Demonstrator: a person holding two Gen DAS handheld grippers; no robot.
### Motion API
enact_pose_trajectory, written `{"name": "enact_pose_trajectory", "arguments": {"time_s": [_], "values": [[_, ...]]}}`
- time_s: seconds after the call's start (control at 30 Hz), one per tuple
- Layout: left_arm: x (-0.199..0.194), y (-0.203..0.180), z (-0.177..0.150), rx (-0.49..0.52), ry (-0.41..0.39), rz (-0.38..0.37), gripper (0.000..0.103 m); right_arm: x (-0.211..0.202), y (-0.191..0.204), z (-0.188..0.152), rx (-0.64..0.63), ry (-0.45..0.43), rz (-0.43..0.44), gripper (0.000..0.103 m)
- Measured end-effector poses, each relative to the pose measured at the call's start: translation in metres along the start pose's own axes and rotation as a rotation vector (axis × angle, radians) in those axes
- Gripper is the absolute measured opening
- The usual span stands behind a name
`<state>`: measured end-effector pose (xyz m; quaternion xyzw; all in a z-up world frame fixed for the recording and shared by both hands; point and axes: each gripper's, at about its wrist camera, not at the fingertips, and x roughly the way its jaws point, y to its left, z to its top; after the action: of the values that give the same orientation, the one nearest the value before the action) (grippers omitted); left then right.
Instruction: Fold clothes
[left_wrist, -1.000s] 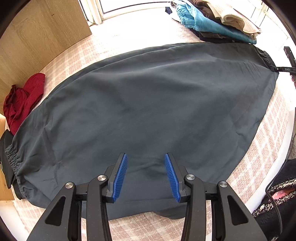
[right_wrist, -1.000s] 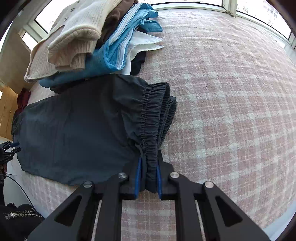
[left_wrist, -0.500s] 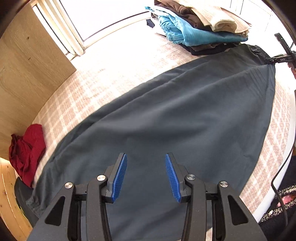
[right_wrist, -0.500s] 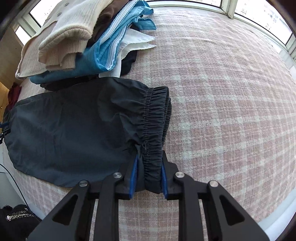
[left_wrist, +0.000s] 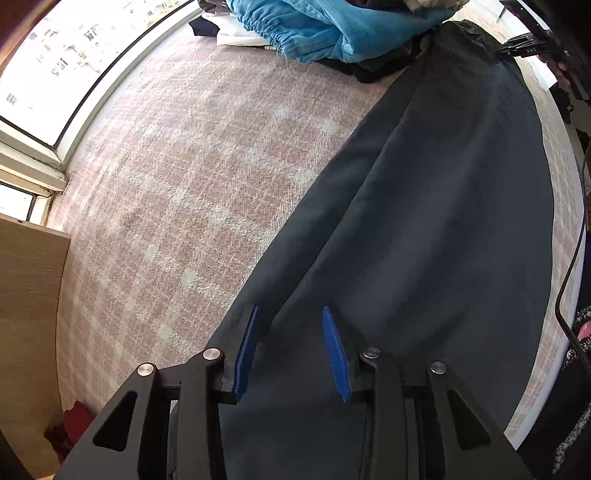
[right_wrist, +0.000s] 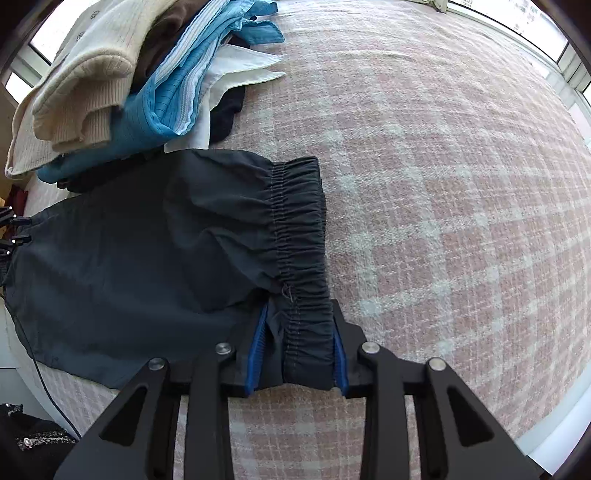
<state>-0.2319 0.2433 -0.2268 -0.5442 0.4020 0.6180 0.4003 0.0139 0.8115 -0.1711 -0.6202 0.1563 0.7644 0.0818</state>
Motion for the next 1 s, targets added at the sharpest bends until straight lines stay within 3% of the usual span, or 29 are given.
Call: {"name": "enact_pose_trajectory", "arguments": {"time_s": [0.07,0.17,0.37,0.43,0.47,0.67,0.83,1.0], "values": [[0.0,0.0,-0.002,0.019,0.01,-0.004,0.021,0.0,-0.003,0.002,-0.002,0.008,-0.005,0.031],[0.002,0.001,-0.004,0.039,0.027,-0.007,0.025,-0.001,-0.008,0.004,-0.008,0.013,-0.015,0.033],[0.008,0.006,-0.003,0.045,0.059,-0.049,0.02,0.019,0.007,0.033,-0.008,0.017,-0.021,0.034],[0.006,0.003,-0.003,0.042,0.052,-0.044,0.003,0.034,0.022,0.05,-0.007,0.017,-0.019,0.034],[0.005,0.002,-0.004,0.04,0.047,-0.042,0.001,0.034,0.02,0.051,-0.009,0.016,-0.019,0.034],[-0.029,0.014,-0.004,-0.003,-0.052,0.002,0.001,0.033,0.009,0.056,-0.003,0.012,-0.014,0.034],[-0.012,0.028,-0.001,-0.037,-0.029,0.009,0.001,0.041,0.01,0.074,0.01,0.012,-0.001,0.037],[-0.006,0.025,0.0,-0.051,-0.017,0.049,0.019,0.032,-0.006,0.087,0.048,-0.013,0.055,0.037]]}}
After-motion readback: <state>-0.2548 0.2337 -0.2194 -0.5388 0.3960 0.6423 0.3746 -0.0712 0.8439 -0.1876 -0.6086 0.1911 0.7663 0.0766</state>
